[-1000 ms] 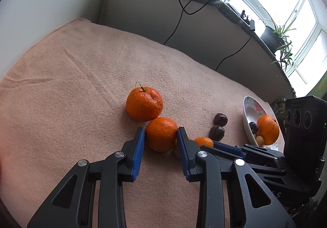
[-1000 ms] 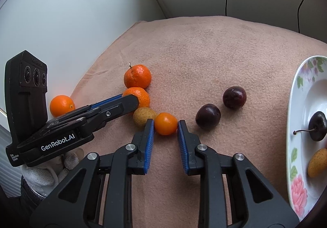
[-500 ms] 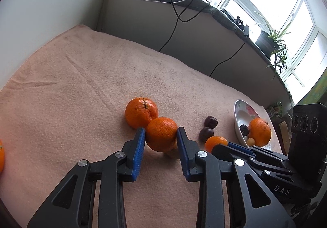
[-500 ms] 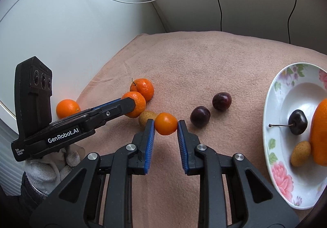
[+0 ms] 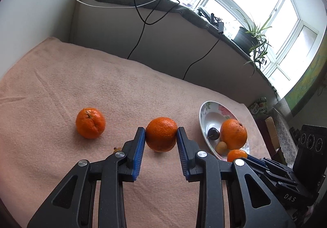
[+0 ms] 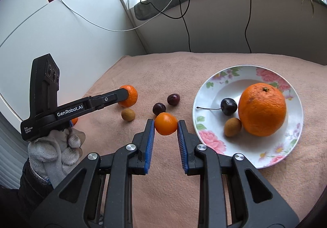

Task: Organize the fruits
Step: 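Grasp the small mandarin with the left tool while the right tool grasps another mandarin, then carry the mandarin with the left tool while the right tool carries its mandarin over the plate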

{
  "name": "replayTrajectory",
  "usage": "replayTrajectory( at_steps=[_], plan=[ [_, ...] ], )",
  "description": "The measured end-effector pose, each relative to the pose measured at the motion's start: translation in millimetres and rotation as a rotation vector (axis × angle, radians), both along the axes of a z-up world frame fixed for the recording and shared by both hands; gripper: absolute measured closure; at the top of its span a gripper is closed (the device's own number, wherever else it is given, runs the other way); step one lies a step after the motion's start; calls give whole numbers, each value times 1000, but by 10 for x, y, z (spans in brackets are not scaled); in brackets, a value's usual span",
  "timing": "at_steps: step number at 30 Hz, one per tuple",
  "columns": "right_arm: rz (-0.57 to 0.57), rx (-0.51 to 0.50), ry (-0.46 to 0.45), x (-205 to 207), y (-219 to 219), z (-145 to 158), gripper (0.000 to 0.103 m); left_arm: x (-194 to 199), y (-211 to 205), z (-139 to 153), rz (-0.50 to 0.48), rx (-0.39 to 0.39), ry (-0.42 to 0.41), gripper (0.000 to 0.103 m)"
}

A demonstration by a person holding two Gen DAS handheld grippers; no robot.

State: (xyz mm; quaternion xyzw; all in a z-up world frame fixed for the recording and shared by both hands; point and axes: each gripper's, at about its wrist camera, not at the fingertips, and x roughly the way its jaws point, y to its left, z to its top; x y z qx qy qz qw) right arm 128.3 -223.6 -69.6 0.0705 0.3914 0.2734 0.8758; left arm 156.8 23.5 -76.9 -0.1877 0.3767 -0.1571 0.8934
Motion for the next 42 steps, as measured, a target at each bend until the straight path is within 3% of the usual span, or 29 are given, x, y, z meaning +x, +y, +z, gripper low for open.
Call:
replayTrajectory(
  at_steps=[19, 42],
  plan=[
    [-199, -28, -11, -79, -1057, -33, 79, 354, -844, 35, -133, 49, -4, 73],
    [-238, -64, 12, 141, -1208, -182, 79, 619, -1194, -19, -159, 115, 11, 73]
  ],
)
